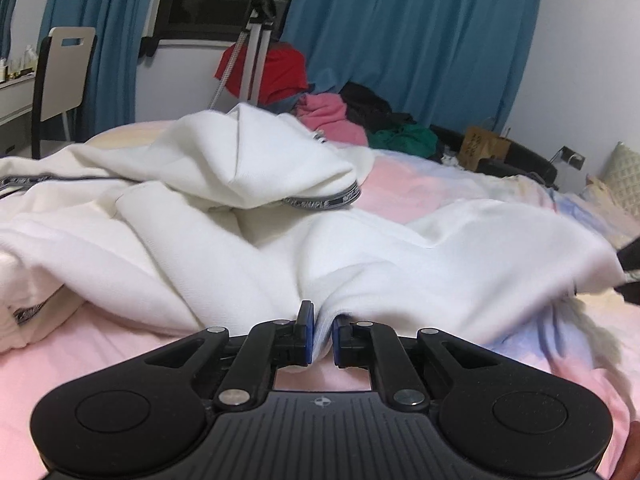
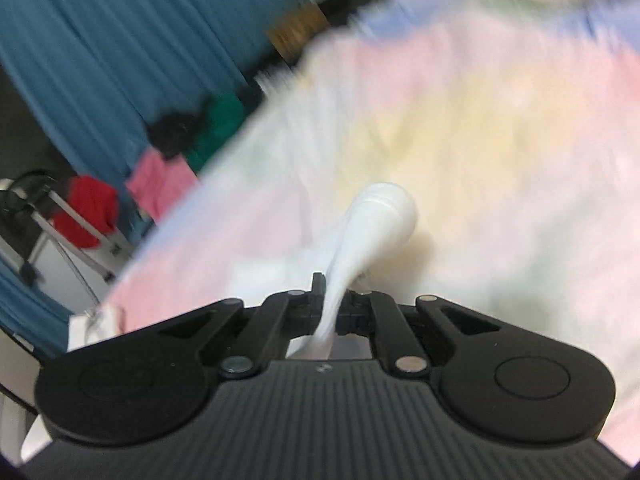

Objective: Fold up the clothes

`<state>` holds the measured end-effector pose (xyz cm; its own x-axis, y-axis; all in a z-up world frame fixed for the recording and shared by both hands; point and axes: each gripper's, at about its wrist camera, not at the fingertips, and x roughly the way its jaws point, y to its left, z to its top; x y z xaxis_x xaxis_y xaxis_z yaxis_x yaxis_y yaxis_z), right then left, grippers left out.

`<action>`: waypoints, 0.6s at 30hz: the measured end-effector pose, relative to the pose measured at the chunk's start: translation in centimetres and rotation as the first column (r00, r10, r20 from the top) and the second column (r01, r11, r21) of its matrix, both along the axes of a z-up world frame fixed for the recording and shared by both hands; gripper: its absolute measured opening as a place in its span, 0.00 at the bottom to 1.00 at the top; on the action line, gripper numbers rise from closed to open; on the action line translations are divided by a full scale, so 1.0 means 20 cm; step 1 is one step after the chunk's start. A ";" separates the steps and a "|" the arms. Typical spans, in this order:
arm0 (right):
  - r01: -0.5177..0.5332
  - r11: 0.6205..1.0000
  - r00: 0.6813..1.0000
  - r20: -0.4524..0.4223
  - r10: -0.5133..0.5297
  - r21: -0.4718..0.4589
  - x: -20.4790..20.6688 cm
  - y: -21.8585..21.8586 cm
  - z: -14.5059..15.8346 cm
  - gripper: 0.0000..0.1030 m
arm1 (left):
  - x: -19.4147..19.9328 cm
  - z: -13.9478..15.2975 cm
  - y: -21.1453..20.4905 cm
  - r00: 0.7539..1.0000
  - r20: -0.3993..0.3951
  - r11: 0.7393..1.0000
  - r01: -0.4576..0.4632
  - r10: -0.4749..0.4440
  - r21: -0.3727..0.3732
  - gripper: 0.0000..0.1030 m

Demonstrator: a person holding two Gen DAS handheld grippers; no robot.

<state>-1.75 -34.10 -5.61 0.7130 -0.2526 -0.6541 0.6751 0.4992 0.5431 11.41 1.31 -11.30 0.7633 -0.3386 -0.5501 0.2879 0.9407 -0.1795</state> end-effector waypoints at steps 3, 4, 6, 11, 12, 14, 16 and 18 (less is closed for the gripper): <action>-0.002 0.998 1.000 0.012 0.002 0.056 0.02 -0.03 -0.04 0.08 | -0.02 0.00 -0.01 1.000 -0.007 1.000 -0.009 0.009 0.016 0.11; -0.003 0.997 1.000 0.016 0.002 0.075 0.03 -0.04 -0.05 0.09 | -0.02 0.00 -0.01 1.000 -0.010 1.000 -0.012 0.013 0.022 0.12; -0.005 0.994 1.000 0.024 0.002 0.113 0.05 -0.06 -0.07 0.15 | -0.04 0.00 -0.02 1.000 -0.011 0.999 -0.020 0.020 0.031 0.12; -0.011 0.979 0.999 0.045 0.002 0.205 0.09 -0.10 -0.14 0.60 | -0.06 0.02 0.01 0.998 -0.041 0.999 -0.052 0.053 0.014 0.30; -0.013 0.975 0.999 0.049 0.002 0.224 0.10 -0.11 -0.15 0.60 | -0.06 0.02 0.02 0.997 -0.053 0.998 -0.063 0.063 0.004 0.39; -0.016 0.965 0.998 0.057 0.001 0.260 0.11 -0.13 -0.17 0.60 | -0.06 0.03 0.04 0.994 -0.078 0.996 -0.084 0.083 -0.016 0.48; -0.019 0.955 0.998 0.065 0.000 0.296 0.13 -0.15 -0.20 0.60 | -0.05 0.03 0.06 0.990 -0.098 0.994 -0.106 0.102 -0.038 0.54; -0.022 0.956 0.998 0.059 0.005 0.294 0.12 -0.12 -0.22 0.57 | -0.04 0.03 0.08 0.985 -0.119 0.991 -0.128 0.122 -0.049 0.66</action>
